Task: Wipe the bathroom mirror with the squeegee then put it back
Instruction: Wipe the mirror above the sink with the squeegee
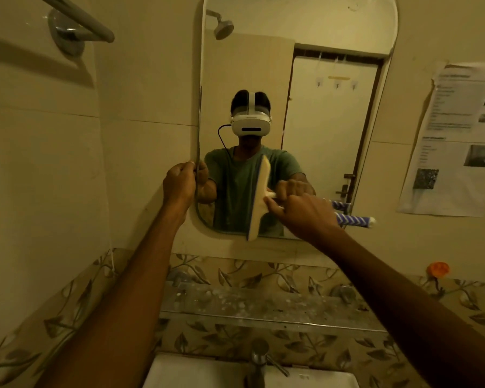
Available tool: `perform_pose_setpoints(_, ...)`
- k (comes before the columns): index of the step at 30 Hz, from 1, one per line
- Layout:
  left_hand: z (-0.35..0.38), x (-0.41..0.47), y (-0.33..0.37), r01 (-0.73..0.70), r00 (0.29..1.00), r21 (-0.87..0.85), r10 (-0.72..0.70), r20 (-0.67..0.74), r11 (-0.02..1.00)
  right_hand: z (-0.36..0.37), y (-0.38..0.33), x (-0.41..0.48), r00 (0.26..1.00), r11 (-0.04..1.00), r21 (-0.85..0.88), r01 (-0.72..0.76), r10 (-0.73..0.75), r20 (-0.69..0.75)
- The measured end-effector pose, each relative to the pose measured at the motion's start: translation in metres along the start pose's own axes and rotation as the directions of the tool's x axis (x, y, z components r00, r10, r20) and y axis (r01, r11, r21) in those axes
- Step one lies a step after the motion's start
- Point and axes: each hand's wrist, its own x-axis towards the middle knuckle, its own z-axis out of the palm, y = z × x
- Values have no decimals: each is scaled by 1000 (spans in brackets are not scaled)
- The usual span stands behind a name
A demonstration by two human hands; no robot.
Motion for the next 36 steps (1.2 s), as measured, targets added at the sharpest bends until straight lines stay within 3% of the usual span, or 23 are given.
perform_pose_setpoints(4,0,-3,0,-3,1000,-6,3,-4,1000,-4,44,-24,995,994,-98,-49,41,-90)
perform_pose_setpoints(12,-20,4,6,2,987,0,-1,160,1000,-12,71,-44,988,982,-118,-148,143,-50)
perform_pose_setpoints(15,-24,9,18,-39,974,-21,43,222,999,-21,51,-39,990,989,-95,-111,102,-93)
perform_pose_setpoints(19,-14,16,45,-111,984,-9,112,142,994,-28,-22,9,991,996,-73,42,-51,-122)
perform_pose_setpoints(25,-8,16,44,-55,992,-40,59,107,998,-32,-91,80,986,986,-135,98,-115,-123)
perform_pose_setpoints(34,-4,23,36,-96,993,-16,96,65,995,-34,7,41,997,999,16,36,-35,-66)
perform_pose_setpoints(36,-4,26,32,-120,991,-26,121,58,992,-35,27,31,998,999,-18,45,-46,-47)
